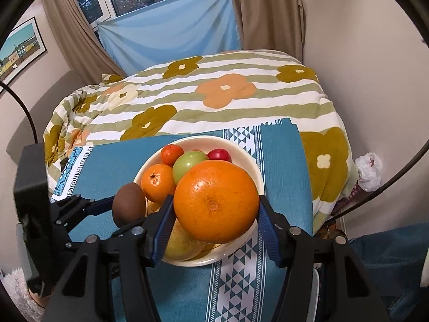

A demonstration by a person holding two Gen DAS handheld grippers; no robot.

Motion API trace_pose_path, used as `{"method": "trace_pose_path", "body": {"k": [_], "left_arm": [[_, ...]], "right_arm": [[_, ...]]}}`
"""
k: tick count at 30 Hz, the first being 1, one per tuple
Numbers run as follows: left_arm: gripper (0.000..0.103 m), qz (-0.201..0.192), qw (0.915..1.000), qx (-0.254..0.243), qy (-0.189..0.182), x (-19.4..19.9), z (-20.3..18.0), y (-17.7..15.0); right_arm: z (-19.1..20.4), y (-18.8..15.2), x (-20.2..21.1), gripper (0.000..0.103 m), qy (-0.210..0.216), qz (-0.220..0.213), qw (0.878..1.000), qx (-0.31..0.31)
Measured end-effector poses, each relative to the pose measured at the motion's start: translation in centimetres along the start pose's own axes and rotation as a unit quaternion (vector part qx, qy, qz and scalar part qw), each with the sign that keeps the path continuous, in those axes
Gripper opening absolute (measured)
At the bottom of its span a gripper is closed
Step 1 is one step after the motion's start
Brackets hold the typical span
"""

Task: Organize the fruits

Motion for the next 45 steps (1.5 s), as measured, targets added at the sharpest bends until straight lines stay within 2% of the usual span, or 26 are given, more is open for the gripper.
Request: {"method": "trace_pose_path", "body": {"k": [2, 4, 7, 16, 25, 31, 38, 39, 40, 41, 42, 45], "left_arm": [[0.072, -0.006, 0.9999, 0.008, 0.004, 0.3, 0.3, 0.1], [0.103, -0.020, 0.9997, 0.014, 0.006, 1.1, 0.6, 0.1], [0.103, -0.040, 0.9988, 0.028, -0.002, 2.5, 1.0, 0.2], [0.103, -0.045, 0.9975, 0.049, 0.023, 4.5, 3.2, -0.1], [0.103, -0.048, 0.9951, 0.075, 0.044, 5.9, 5.2, -1.0], [0.103, -0.048, 0.9944, 0.082, 0.047, 6.2, 6.3, -1.3], [0.103, -0.046, 0.9923, 0.100, 0.058, 6.2, 7.0, -1.7], [0.103, -0.043, 0.9916, 0.105, 0.062, 6.4, 7.1, -1.8], [0.103, -0.039, 0.9908, 0.109, 0.069, 6.7, 7.2, -1.9], [0.103, -0.038, 0.9901, 0.112, 0.075, 7.0, 7.2, -2.0], [0.103, -0.039, 0.9888, 0.118, 0.083, 7.6, 7.2, -2.1], [0.103, -0.046, 0.9858, 0.133, 0.092, 9.0, 7.3, -2.3]], "right_arm": [[0.0, 0.2, 0.0, 0.055, 0.003, -0.002, 1.000, 0.003], [0.1, 0.4, 0.0, 0.055, 0.005, -0.003, 1.000, 0.006], [0.3, 0.6, 0.1, 0.055, 0.011, -0.004, 1.000, 0.009], [2.6, 1.6, -0.6, 0.055, 0.041, -0.004, 0.999, 0.031], [6.1, 1.5, -3.2, 0.055, 0.076, 0.012, 0.995, 0.066], [7.0, 1.3, -4.7, 0.055, 0.084, 0.017, 0.993, 0.078], [6.9, 0.7, -5.7, 0.056, 0.068, 0.027, 0.994, 0.081], [6.7, 0.8, -5.5, 0.059, 0.070, 0.021, 0.994, 0.078], [6.6, 0.9, -5.2, 0.070, 0.077, 0.013, 0.994, 0.077], [6.6, 1.1, -4.7, 0.086, 0.083, 0.004, 0.993, 0.079], [6.7, 1.3, -4.2, 0.092, 0.084, -0.005, 0.993, 0.083], [6.7, 1.4, -3.0, 0.095, 0.083, -0.023, 0.992, 0.097]]}}
Point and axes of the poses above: each gripper's, at about its wrist camera, not at the fingertips, and x roughly against the way its jaws point, z to its left, y to its top, the point moved 5 cm from there along -x, roughly the way its jaws point, and after that the axes turned 5 degrees about -y, right-handed, at the moved point
